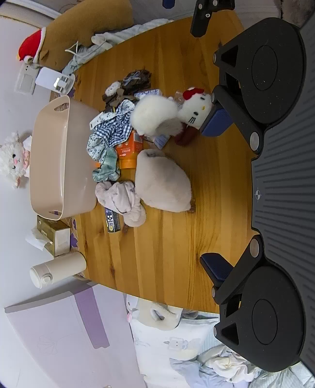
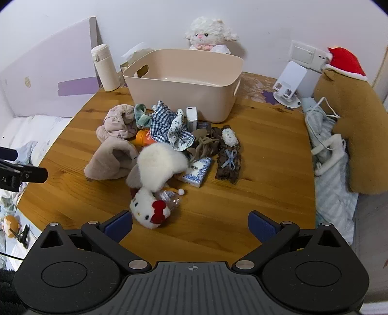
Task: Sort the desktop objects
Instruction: 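Reach the right gripper to the Hello Kitty plush while the left approaches the beige plush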
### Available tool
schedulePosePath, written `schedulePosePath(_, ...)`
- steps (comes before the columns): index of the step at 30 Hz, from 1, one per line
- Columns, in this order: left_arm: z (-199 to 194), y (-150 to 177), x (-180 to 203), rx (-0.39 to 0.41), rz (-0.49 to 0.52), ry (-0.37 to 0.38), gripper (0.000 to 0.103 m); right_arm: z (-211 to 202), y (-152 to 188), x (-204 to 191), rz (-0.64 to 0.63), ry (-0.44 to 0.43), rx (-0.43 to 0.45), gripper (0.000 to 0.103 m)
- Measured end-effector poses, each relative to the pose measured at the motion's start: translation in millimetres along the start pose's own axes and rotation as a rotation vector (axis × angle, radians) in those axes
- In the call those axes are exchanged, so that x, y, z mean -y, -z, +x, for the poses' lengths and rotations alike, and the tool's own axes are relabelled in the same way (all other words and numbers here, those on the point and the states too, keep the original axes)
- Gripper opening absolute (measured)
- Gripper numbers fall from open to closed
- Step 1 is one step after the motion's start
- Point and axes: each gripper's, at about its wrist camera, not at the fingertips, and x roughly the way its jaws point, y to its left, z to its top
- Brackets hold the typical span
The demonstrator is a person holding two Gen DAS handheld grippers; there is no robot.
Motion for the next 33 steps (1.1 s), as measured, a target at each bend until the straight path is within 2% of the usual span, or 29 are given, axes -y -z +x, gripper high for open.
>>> schedulePosePath(12, 26.1, -22.9, 6.9, 0.023, 0.011, -0.049, 0.103, 33.7, -16.0, 3.3, -0.077, -0.054, 0.002, 0.103)
schedulePosePath(17, 35.7, -24.8, 7.8, 0.059, 0.014, -0.069, 0.103, 46.4, -18.5, 0.9, -0.116, -0.063, 0.008, 0.103)
schedulePosePath(23, 52.2, -26.8, 4.8, 0.057, 0.011, -0.054, 0.103, 56.3, -15.7, -8.2, -0.207, -0.06, 0.04, 0.103)
schedulePosePath(29, 69.7, -27.5, 10.8, 0.101, 0.095, -0.076, 0.103, 71.9, -7.5, -24.8, -0.279, -0.065, 0.05, 0.103)
schedulePosePath(31, 77.6, -28.4, 11.3, 0.088, 0.125, -0.051, 0.103, 76.3, -3.6, -31.3, -0.306, -0.071, 0.052, 0.103)
schedulePosePath(33, 88.0, -29.9, 12.5, 0.043, 0.157, -0.018, 0.103, 83.0, -0.9, -38.1, -0.328, -0.073, 0.043, 0.103)
